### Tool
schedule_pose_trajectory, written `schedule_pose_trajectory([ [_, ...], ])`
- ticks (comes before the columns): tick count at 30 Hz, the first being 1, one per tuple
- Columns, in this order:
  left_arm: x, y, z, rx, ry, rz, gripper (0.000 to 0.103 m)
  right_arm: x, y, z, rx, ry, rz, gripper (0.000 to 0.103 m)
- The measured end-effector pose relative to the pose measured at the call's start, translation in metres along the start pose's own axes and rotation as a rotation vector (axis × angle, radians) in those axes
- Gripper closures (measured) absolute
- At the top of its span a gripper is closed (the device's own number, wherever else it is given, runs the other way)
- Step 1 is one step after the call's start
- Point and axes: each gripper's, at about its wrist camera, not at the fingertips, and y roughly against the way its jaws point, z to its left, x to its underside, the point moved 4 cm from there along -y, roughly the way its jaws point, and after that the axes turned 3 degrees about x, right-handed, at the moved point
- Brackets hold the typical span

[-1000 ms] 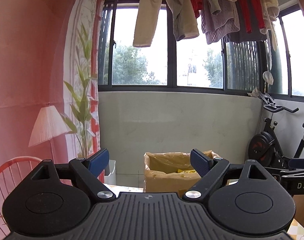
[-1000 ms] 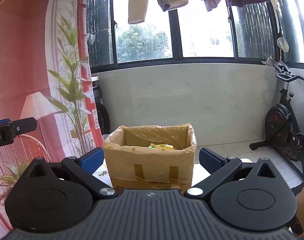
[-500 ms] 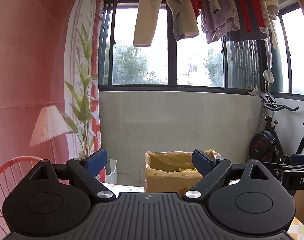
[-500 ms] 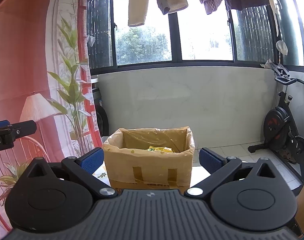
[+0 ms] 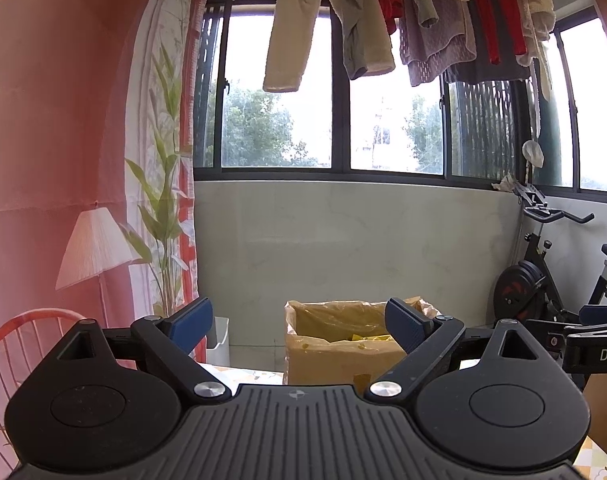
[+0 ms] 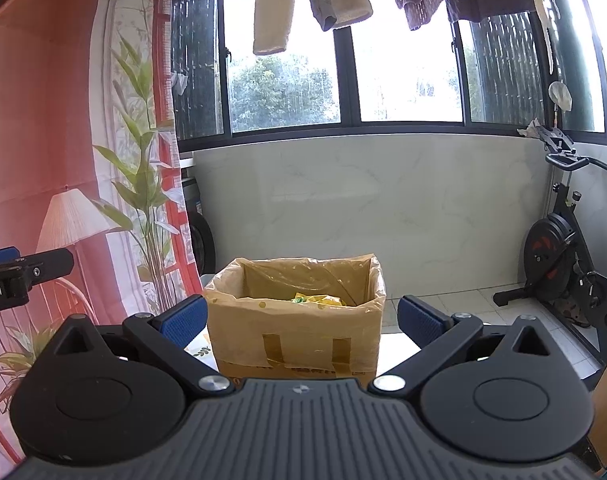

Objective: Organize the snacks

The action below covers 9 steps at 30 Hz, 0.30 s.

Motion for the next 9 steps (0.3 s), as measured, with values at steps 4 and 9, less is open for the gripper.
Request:
schedule_pose_trajectory([
  [4, 0.0007, -0.0006, 0.0011, 0.002, 0.0, 0.0, 0.008, 0.0, -0.0001, 0.0009, -0.002, 0.003, 0.002, 0.0],
  [9, 0.002, -0.0011, 0.0003, 0.0, -0.01, 0.001, 0.008, 0.0015, -0.0008, 0.0006, 0.0, 0.005, 0.008, 0.0],
])
